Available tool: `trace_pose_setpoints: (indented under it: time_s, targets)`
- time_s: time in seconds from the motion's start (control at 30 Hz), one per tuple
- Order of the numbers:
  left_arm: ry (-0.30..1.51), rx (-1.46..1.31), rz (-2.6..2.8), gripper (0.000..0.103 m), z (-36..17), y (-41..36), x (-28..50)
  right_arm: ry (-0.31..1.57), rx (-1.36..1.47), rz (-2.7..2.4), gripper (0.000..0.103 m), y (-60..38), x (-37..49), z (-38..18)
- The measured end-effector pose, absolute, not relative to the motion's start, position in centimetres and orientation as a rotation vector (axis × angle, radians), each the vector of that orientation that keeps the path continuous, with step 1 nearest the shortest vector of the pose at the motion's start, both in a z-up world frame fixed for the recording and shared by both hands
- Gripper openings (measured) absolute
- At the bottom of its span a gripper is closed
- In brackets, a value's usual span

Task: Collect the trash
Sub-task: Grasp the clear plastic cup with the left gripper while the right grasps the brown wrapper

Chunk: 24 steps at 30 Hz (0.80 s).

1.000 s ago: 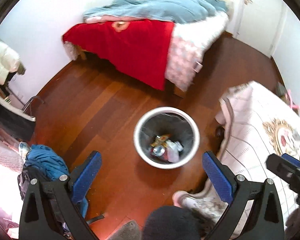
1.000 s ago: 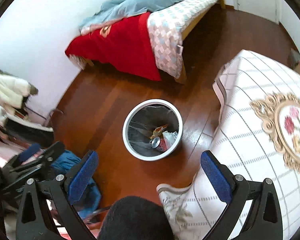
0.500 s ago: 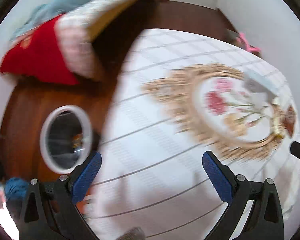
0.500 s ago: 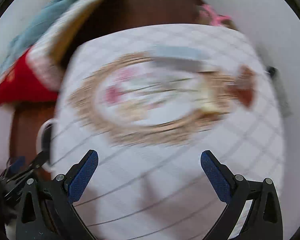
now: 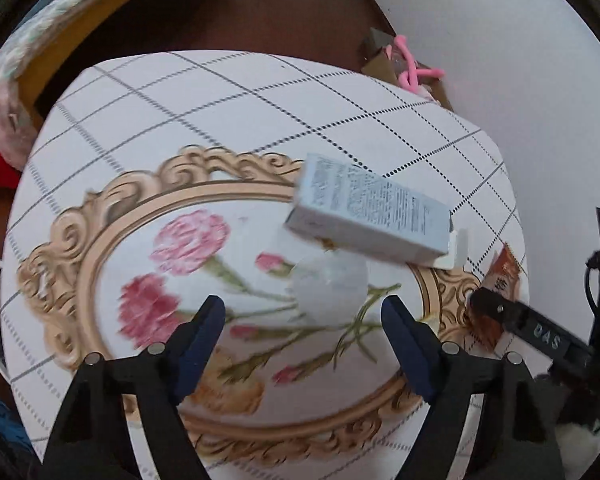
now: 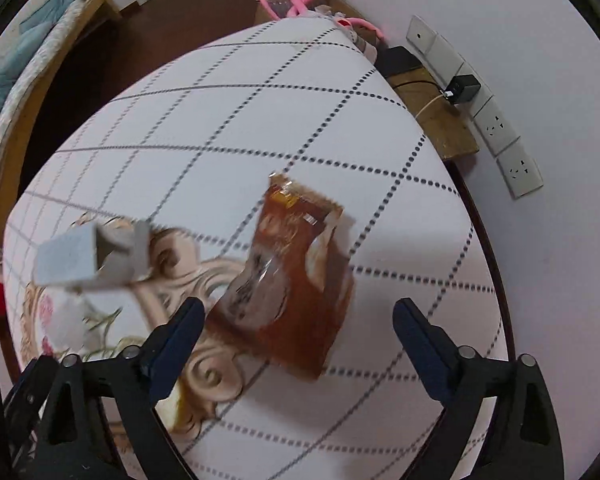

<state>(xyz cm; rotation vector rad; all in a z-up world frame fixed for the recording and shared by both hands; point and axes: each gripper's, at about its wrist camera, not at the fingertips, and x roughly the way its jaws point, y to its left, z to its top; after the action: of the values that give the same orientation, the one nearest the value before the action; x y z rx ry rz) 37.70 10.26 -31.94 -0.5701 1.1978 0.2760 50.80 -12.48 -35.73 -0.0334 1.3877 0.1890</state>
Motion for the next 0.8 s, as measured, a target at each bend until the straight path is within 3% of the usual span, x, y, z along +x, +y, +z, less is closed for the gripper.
trace_pose_setpoints:
  time_s: [0.1, 0.23, 0.27, 0.3, 0.8]
  targets:
    - [1.211, -0.512, 0.271, 0.038, -32.2, 9.3, 39.2, 1.349, -0.071, 0.182, 0.091, -12.1, 51.0, -35.6]
    - [1.192, -0.452, 0.274, 0.038, -31.6, 8.3, 39.3, 1.306, -0.132, 0.179, 0.079, -11.3, 50.3, -35.5]
    - [1.191, -0.443, 0.277, 0.038, -31.5, 8.1, 39.1, 1.290, -0.146, 0.188, 0.068, -11.1, 50.0, -35.2]
    - [1.186, -0.429, 0.284, 0.038, -31.3, 8.1, 38.7, 1.287, -0.151, 0.195, 0.066, -11.0, 50.0, -35.1]
    - [1.076, -0.290, 0.347, 0.038, -25.6, 8.6, 29.1, 1.190, -0.131, 0.358, 0.063, -10.4, 42.7, -30.7]
